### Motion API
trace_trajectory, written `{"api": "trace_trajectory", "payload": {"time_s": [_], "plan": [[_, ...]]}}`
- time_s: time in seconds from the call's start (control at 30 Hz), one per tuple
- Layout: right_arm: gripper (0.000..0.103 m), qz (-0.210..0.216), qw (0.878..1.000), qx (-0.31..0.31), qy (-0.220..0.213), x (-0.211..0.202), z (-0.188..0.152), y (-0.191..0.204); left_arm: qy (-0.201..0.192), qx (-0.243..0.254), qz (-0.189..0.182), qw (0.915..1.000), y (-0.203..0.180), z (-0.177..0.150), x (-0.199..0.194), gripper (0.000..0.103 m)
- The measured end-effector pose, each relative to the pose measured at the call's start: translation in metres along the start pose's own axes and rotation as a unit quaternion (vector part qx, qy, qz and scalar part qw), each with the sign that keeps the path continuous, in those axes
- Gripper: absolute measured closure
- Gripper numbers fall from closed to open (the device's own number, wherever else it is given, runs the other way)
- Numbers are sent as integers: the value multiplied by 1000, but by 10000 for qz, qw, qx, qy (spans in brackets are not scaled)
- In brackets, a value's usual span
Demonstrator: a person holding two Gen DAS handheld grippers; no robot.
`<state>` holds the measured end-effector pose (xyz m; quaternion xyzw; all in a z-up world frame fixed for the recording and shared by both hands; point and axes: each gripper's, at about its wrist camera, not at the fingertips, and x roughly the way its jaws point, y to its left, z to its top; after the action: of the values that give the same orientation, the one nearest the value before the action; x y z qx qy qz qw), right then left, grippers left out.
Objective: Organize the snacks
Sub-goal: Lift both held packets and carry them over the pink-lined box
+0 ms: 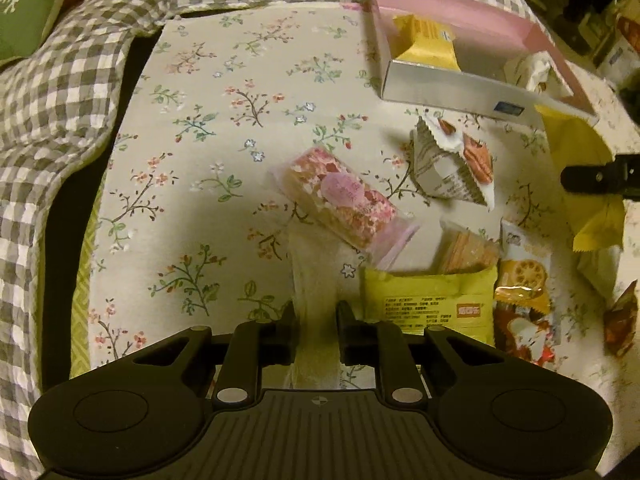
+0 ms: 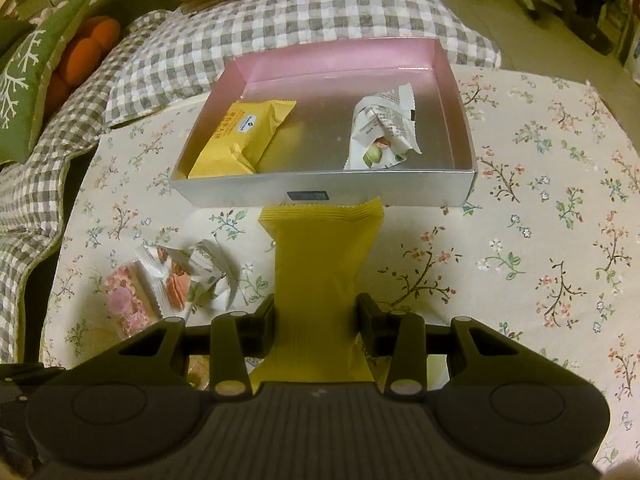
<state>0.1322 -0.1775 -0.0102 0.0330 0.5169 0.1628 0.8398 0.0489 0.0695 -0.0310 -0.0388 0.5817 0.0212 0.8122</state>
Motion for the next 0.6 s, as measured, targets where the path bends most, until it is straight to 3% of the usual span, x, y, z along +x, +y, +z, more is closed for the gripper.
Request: {"api": "trace_trajectory", "payload": {"time_s": [0.37, 0.6], "plan": [[65, 38, 9999, 120, -74, -6, 0, -3, -103, -314, -521, 9981, 11, 2, -21, 87], [65, 193, 9995, 199, -148, -16, 1, -6, -458, -514, -811, 9943, 19, 9, -43, 87]]}}
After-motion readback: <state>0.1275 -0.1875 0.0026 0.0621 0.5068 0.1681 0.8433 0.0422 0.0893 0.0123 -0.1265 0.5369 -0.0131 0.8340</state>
